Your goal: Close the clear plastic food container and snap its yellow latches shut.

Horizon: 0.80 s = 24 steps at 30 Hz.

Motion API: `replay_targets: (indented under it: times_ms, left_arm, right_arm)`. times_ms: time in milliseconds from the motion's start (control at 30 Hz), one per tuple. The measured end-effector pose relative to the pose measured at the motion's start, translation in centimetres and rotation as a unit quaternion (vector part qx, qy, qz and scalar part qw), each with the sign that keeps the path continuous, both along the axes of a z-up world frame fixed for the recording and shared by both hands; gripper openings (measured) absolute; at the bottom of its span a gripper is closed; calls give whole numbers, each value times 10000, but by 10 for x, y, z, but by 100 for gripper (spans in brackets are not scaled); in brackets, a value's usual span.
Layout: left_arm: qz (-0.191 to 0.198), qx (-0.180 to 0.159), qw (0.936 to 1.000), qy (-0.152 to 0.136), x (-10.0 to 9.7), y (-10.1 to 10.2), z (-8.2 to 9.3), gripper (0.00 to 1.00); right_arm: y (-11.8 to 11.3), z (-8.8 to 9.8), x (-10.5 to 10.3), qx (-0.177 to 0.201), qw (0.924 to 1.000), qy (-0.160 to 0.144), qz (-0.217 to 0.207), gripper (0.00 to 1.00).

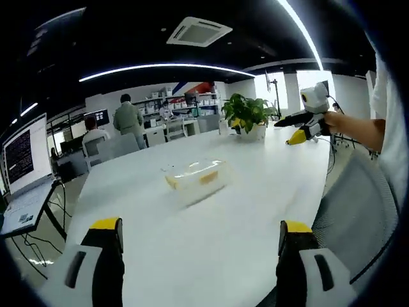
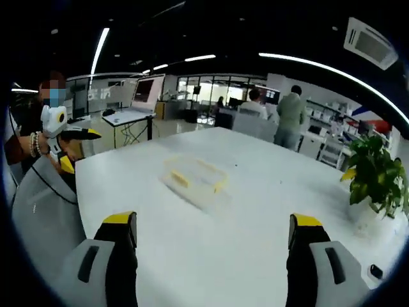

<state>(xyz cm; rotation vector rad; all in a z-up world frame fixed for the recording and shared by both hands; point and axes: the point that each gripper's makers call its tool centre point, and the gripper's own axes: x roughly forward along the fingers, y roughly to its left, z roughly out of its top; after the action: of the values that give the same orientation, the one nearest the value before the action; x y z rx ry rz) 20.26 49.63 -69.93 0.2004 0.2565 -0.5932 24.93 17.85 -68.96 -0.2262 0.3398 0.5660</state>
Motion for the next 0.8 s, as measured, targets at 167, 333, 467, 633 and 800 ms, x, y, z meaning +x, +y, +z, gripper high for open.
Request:
replay_targets:
  times_ms: [167,333,467,633,800]
  left_arm:
    - [62,-388,9992,-7,-7,-5,5,95]
    - [86,-29,9999,49,-11,-3,-5,93]
    - [109,-2,9998,140,-19,1,-17,94]
    - [63,103,9991,418,-28,3,-33,92]
    - [291,-276,9976,563,-25,8,-34,92]
  right_arm:
    - [-5,-25,-23,18,9994,298,-165,96]
    - [-10,-40,-44,-112,9986,456,-258,96]
    - [-7,-41,-50,148,9982,451,-370,94]
    - [1,-51,-56,248,9975,528,-403,93]
    - [12,-62,-67,296,9967,664,-351,93]
